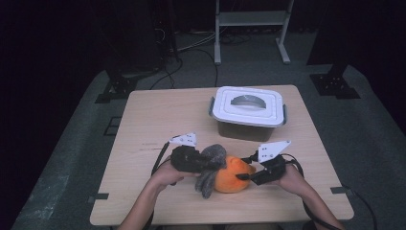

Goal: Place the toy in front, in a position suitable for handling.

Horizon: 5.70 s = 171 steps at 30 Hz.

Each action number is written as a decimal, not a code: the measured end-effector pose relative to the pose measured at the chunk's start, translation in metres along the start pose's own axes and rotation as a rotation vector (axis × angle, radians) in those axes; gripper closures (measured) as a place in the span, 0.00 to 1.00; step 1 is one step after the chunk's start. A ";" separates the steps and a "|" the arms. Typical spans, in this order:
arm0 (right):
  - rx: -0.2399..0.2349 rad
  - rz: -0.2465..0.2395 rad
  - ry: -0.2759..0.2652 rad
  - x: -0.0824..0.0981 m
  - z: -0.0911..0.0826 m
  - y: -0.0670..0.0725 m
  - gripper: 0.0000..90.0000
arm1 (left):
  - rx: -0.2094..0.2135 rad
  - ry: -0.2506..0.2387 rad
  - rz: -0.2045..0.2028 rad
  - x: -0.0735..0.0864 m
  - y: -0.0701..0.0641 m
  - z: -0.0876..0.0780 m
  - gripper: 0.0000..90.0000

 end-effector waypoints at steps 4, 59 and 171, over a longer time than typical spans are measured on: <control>-0.003 -0.014 -0.011 0.001 -0.001 0.000 0.51 | 0.014 0.000 0.027 -0.008 -0.006 0.003 0.81; 0.037 -0.010 -0.012 0.012 -0.018 0.001 0.53 | 0.014 0.052 0.066 -0.018 -0.010 0.027 0.81; -0.025 -0.063 -0.025 -0.038 0.015 0.012 0.65 | -0.047 0.015 0.131 -0.021 -0.011 -0.010 0.85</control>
Point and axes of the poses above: each handheld gripper's, and its own axes: z roughly forward along the jaws, x roughly out of its underside, y roughly to its left, the point moved 9 cm from there along z, roughly forward along the jaws, and after that the axes turned 1 degree about z, right-handed, at the moved point
